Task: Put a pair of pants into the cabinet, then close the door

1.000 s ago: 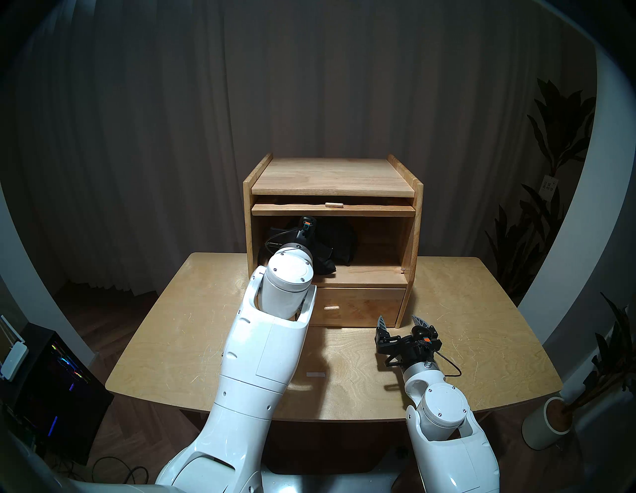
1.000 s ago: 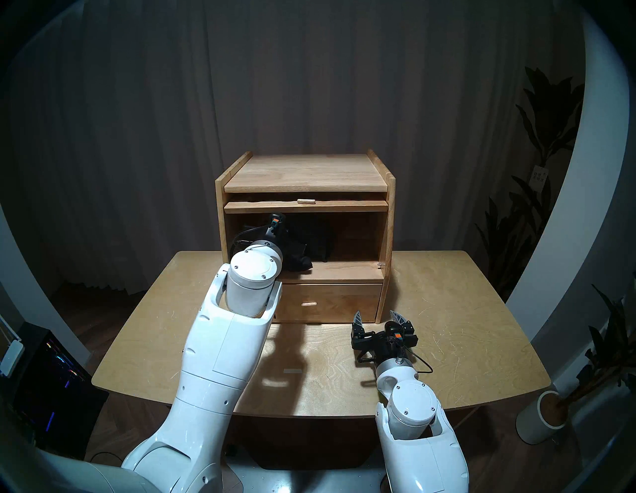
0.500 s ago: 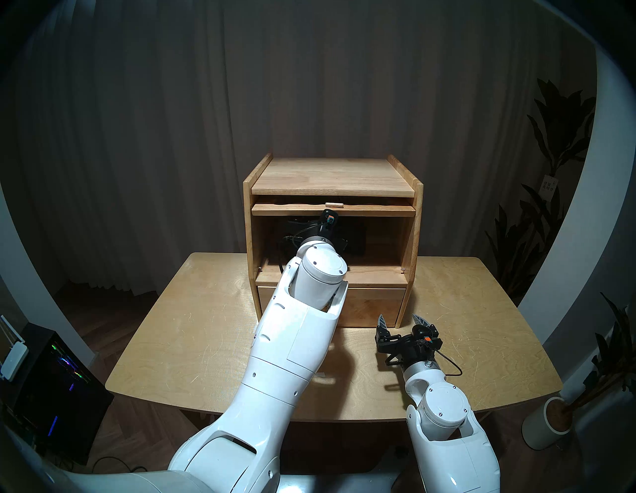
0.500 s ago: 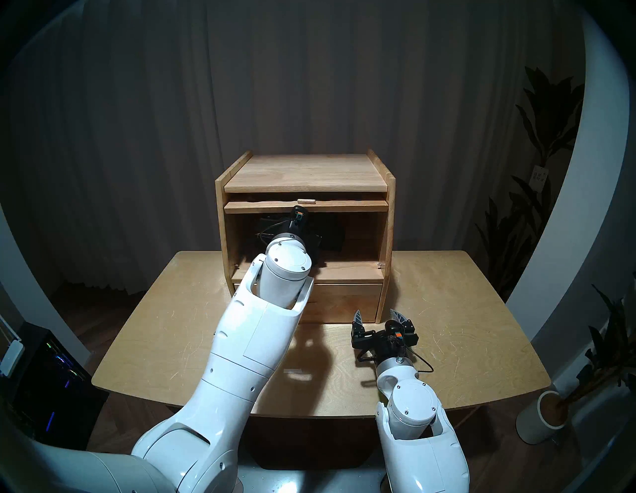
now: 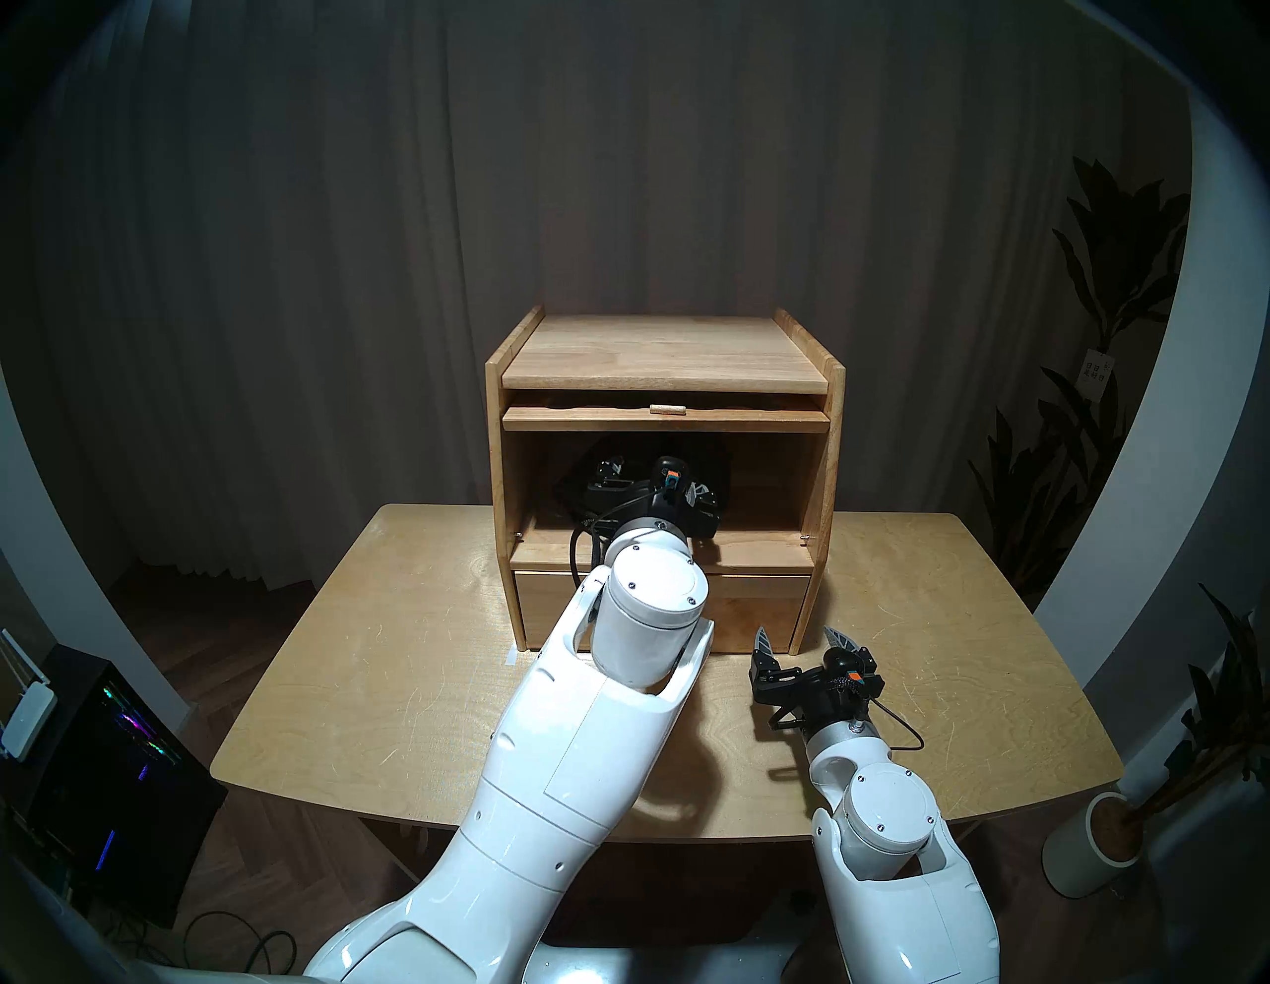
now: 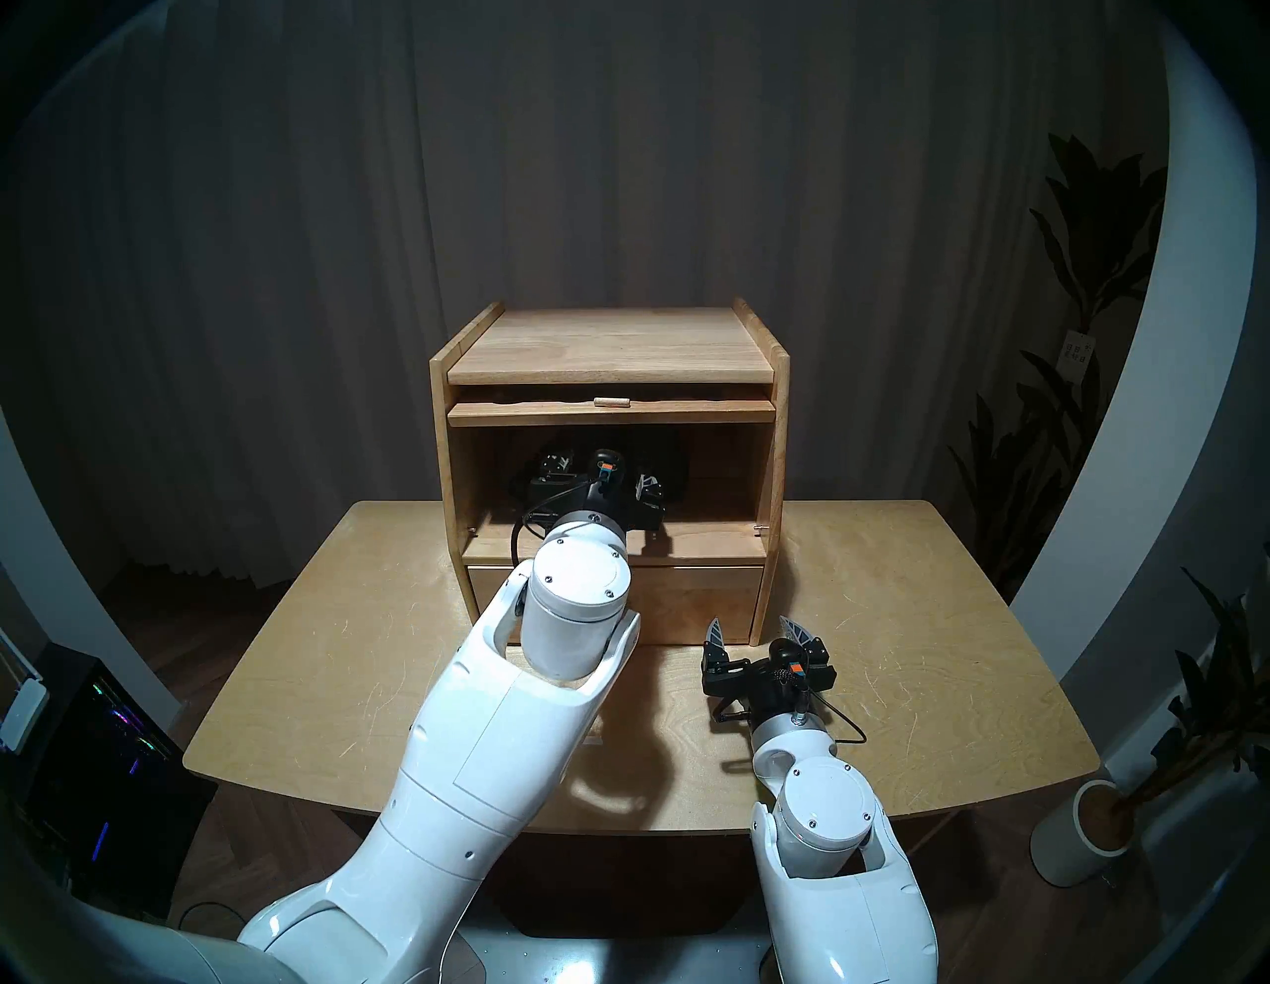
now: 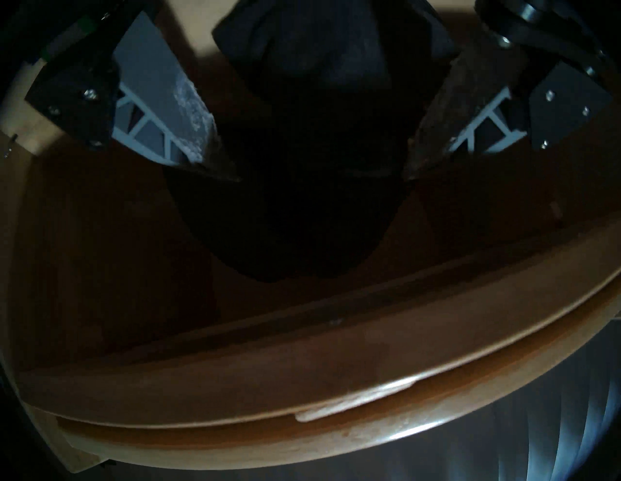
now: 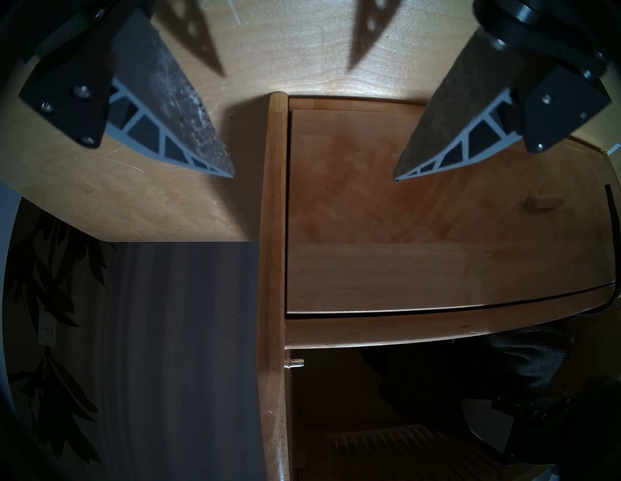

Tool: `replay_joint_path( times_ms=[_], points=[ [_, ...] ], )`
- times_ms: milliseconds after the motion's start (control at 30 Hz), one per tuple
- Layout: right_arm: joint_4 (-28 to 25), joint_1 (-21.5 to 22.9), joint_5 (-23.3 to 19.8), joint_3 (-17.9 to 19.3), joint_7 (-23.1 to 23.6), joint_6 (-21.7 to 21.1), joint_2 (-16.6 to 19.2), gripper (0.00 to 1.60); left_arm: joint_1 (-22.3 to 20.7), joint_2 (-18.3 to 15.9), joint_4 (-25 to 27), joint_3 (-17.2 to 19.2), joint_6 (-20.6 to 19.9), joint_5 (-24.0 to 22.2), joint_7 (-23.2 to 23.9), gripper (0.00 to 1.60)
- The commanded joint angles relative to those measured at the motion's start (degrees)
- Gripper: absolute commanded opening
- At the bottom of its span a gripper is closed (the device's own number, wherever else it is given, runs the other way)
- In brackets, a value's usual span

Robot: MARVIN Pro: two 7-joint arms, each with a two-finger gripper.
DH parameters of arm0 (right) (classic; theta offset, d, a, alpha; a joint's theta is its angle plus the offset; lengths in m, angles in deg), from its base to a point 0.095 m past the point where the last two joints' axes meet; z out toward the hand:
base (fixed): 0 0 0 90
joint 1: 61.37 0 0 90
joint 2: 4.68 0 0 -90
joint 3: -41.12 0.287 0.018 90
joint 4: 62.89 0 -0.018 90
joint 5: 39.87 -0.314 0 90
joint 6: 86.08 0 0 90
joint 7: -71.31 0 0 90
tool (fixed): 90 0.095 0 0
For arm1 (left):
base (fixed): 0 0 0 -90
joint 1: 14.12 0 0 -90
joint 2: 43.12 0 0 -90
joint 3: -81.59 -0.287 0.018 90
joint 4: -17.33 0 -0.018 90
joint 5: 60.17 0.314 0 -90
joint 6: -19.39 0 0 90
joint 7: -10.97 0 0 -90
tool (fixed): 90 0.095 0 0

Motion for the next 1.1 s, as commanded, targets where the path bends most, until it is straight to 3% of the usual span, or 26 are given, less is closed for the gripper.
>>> replay_joint_path(
  times_ms=[0,167,433,600,800,833,867,900,1067],
  points=[
    [-0.9,0.4,0.0,-0.1,0.0,0.3,-0.1,1.60,1.4,-1.0,6.7,0.2,0.1,-5.2,0.9,1.60],
    [-0.7,0.5,0.0,-0.1,0.0,0.3,-0.1,1.60,0.5,-0.7,9.4,-0.4,-0.3,-9.2,2.0,1.60],
    [-0.7,0.5,0.0,-0.1,0.0,0.4,-0.1,1.60,4.4,-3.4,16.1,-2.1,-5.3,-16.4,3.4,1.60],
    [-0.7,0.5,0.0,-0.1,0.0,0.4,-0.1,1.60,8.7,-5.6,20.3,-0.7,-9.8,-20.1,2.7,1.60],
    [-0.9,0.5,0.0,-0.1,0.0,0.4,-0.1,1.60,11.2,-5.5,24.2,3.5,-13.2,-21.3,0.6,1.60],
    [-1.0,0.5,0.0,-0.1,0.0,0.4,-0.1,1.60,11.2,-5.3,24.8,4.3,-13.8,-21.5,0.2,1.07],
    [-1.0,0.4,0.0,-0.1,0.0,0.5,-0.1,1.60,11.1,-5.3,25.6,5.2,-14.3,-21.7,-0.3,0.41],
    [-1.1,0.4,0.0,-0.1,0.0,0.5,-0.1,1.60,11.4,-5.3,26.8,6.1,-15.2,-22.1,-0.7,0.00],
    [-1.5,0.1,0.0,-0.1,0.0,0.5,-0.2,1.60,13.3,-4.7,30.6,9.4,-22.4,-25.4,-1.8,0.00]
  ],
)
